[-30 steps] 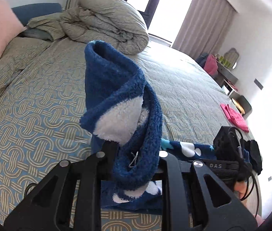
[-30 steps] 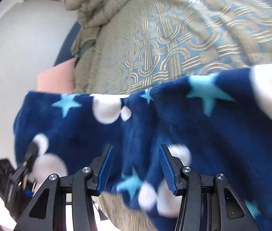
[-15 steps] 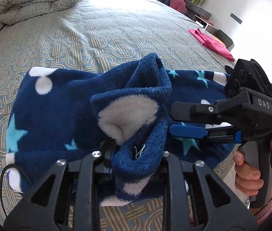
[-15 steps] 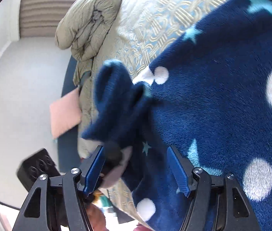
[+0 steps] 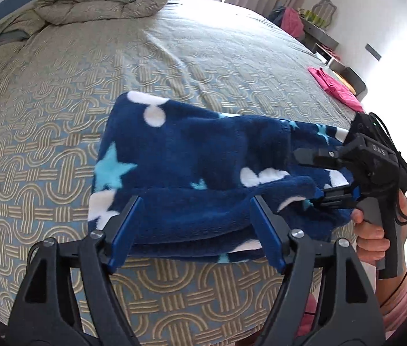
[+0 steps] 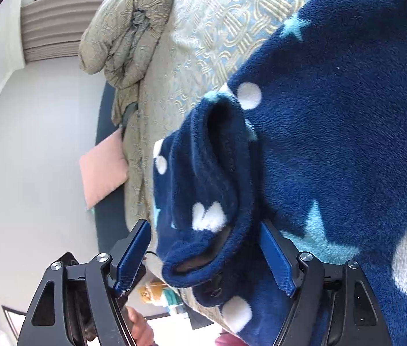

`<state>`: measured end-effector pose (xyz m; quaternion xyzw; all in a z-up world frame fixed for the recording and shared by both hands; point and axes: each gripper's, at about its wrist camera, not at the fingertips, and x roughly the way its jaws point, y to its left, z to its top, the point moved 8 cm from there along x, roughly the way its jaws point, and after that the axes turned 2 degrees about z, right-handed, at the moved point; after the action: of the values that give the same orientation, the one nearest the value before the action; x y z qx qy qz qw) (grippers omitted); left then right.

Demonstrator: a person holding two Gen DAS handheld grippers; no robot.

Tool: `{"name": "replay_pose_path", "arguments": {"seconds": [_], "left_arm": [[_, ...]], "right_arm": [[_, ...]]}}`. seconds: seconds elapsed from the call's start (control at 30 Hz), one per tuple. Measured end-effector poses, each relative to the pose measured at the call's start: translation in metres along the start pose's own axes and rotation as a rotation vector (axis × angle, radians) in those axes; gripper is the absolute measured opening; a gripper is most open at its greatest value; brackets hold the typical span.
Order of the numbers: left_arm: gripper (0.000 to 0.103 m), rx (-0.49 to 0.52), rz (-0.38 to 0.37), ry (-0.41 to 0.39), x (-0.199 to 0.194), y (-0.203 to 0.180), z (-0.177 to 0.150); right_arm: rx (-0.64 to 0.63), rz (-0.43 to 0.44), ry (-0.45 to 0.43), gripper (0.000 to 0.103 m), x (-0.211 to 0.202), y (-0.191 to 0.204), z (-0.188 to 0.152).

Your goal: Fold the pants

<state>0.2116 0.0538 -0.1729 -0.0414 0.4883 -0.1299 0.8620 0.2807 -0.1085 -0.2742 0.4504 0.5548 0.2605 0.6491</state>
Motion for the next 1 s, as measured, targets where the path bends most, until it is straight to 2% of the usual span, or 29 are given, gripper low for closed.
{"name": "replay_pose_path", "arguments": {"seconds": [0.17,0.33,0.37,0.4,0.43,0.63,0.73,0.8,0.87,0.9,0.93,1.0], "left_arm": [[0.076,-0.051,0.032,0.004,0.008,0.026,-0.007],[0.076,-0.089,0.076,0.011,0.009,0.051,-0.015],[0.076,-0.104,0.084,0.011,0.009,0.057,-0.016],[0.076,-0.115,0.089,0.009,0.008,0.062,-0.017],[0.076,-0.125,0.093,0.006,0.006,0.067,-0.018],[0.076,-0.156,0.084,-0.011,-0.001,0.078,-0.017],[0.076,-0.15,0.059,-0.024,-0.004,0.072,-0.013],[0.076,-0.14,0.046,-0.024,0.0,0.066,-0.012],[0.076,-0.134,0.037,-0.01,0.006,0.061,-0.013],[0.076,-0.131,0.034,-0.001,0.009,0.058,-0.014],[0.076,-0.125,0.031,0.003,0.011,0.055,-0.014],[0.076,-0.102,0.037,0.005,0.013,0.05,-0.013]], "right_arm": [[0.013,-0.029,0.013,0.081,0.0,-0.008,-0.009],[0.029,-0.053,0.031,0.081,0.017,-0.003,-0.004],[0.025,-0.058,0.032,0.067,0.02,0.0,-0.004],[0.009,-0.07,0.027,0.03,0.021,0.006,-0.002],[-0.019,-0.086,0.023,0.016,0.022,0.012,-0.001],[-0.234,-0.102,-0.101,0.016,-0.017,0.074,0.003],[-0.313,-0.174,-0.15,0.016,-0.05,0.077,0.01],[-0.343,-0.292,-0.116,0.027,-0.058,0.054,0.016],[-0.266,-0.441,-0.05,0.036,-0.057,0.011,0.02],[-0.188,-0.498,-0.028,0.038,-0.058,-0.014,0.018],[-0.123,-0.501,-0.024,0.038,-0.061,-0.032,0.015],[-0.075,-0.402,-0.055,0.039,-0.071,-0.041,0.008]]}}
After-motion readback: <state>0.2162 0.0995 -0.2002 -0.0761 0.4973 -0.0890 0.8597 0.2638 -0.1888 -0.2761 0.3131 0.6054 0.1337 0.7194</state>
